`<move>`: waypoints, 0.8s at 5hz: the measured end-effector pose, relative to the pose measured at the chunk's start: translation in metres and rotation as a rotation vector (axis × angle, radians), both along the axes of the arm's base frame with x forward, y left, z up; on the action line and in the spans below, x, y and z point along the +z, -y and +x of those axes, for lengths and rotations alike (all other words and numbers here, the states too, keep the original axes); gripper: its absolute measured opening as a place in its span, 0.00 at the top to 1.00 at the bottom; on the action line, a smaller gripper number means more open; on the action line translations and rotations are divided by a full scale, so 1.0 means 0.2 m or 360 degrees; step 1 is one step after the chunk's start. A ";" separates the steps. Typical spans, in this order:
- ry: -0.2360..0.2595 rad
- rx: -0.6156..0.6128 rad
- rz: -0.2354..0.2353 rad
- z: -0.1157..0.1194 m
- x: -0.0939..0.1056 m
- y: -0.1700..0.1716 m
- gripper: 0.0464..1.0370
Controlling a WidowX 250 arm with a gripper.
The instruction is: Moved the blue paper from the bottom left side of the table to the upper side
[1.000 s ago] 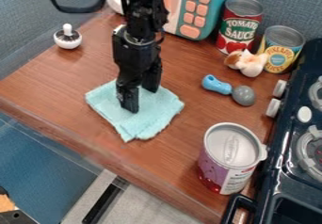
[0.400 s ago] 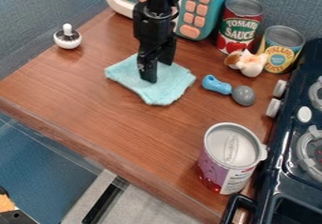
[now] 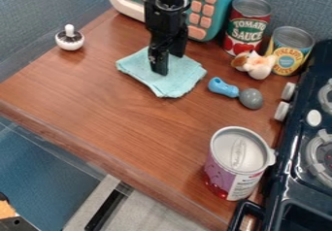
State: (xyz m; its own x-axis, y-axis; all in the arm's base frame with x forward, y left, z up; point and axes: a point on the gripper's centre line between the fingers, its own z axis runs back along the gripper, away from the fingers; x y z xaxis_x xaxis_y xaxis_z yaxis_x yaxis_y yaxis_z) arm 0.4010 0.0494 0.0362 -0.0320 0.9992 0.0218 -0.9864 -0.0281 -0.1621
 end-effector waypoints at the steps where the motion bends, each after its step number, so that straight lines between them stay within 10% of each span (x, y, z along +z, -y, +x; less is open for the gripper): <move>1: 0.0002 -0.0004 -0.0032 -0.01 -0.01 0.02 0.04; 4: 0.0282 0.0047 -0.0040 -0.05 0.32 0.06 0.04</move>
